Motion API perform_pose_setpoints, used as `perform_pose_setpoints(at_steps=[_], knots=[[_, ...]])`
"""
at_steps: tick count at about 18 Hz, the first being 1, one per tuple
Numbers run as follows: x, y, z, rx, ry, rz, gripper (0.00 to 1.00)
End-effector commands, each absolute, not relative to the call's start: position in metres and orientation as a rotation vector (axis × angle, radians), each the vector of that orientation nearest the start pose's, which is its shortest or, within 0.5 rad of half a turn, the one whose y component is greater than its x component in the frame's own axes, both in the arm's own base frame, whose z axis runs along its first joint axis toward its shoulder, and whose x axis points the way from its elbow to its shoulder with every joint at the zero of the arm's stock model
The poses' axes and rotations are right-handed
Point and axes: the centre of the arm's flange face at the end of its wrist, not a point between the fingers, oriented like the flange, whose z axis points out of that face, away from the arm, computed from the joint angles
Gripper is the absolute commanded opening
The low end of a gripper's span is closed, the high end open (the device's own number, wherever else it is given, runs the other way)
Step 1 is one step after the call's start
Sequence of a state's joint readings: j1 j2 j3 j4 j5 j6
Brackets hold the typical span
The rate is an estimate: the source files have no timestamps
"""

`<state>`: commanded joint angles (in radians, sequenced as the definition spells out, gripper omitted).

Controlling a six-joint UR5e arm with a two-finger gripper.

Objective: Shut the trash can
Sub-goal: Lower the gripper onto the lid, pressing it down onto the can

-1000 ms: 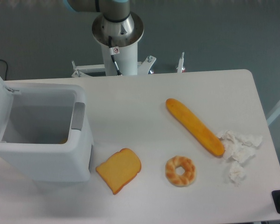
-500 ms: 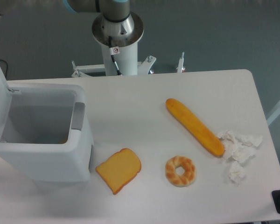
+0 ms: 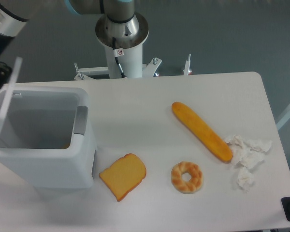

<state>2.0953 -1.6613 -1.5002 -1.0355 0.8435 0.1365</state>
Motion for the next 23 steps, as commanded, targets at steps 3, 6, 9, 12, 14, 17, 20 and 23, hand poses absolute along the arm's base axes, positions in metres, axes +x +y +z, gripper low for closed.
perform_pose_setpoints(at_steps=[3, 6, 9, 12, 14, 17, 20, 23], knots=[[-0.114, 0.575, 0.557, -2.384, -0.208, -0.56, 1.0], [-0.12, 0.573, 0.547, -2.418, -0.19, -0.49, 1.0], [-0.133, 0.571, 0.546, -2.415, -0.211, -0.479, 1.0], [-0.14, 0.571, 0.539, -2.421, -0.203, -0.472, 1.0], [-0.143, 0.57, 0.537, -2.424, -0.191, -0.463, 1.0], [-0.151, 0.569, 0.536, -2.427, -0.204, -0.451, 1.0], [-0.155, 0.568, 0.533, -2.449, -0.175, -0.387, 1.0], [-0.156, 0.568, 0.532, -2.458, -0.154, -0.366, 1.0]])
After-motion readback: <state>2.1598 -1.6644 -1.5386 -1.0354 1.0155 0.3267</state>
